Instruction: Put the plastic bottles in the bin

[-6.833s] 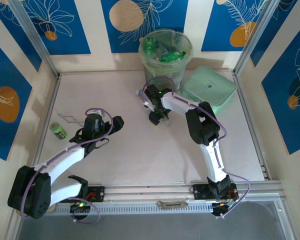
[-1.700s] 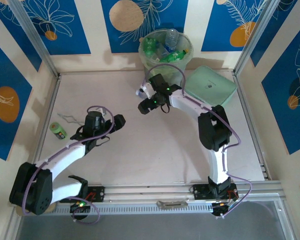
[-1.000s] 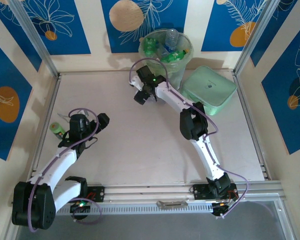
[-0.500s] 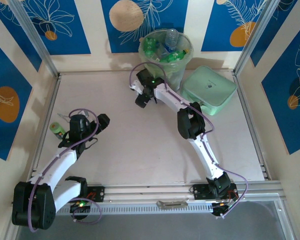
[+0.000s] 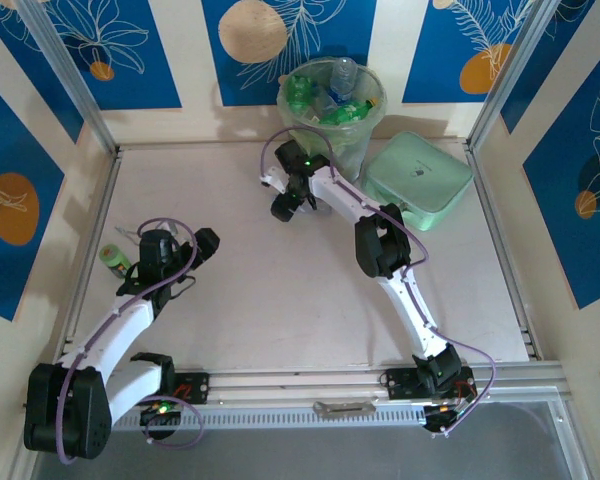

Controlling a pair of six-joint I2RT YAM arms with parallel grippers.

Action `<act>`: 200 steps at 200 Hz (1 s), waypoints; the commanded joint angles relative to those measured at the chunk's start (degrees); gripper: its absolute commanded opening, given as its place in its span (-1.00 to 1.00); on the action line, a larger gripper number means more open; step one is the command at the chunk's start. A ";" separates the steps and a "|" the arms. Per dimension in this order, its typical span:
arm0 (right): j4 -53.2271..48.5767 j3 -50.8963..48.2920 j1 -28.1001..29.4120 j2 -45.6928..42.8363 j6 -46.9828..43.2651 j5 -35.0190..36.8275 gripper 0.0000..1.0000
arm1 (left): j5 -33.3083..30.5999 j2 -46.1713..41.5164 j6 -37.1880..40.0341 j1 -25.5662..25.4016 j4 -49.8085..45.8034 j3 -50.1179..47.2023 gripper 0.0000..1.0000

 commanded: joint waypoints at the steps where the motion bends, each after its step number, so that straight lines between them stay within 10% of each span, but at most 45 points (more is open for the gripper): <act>1: -0.87 -1.27 0.60 -0.28 -1.06 0.50 0.73 | 1.20 -1.09 -0.23 0.65 1.32 -0.35 0.99; 106: 0.78 -3.67 1.83 -3.28 0.36 -1.91 -0.02 | 1.15 -0.60 -0.43 0.70 2.06 0.02 0.99; 200: 2.56 -0.23 3.06 -17.50 15.10 -18.01 -0.05 | 1.98 0.54 -0.98 0.65 4.56 -0.78 0.99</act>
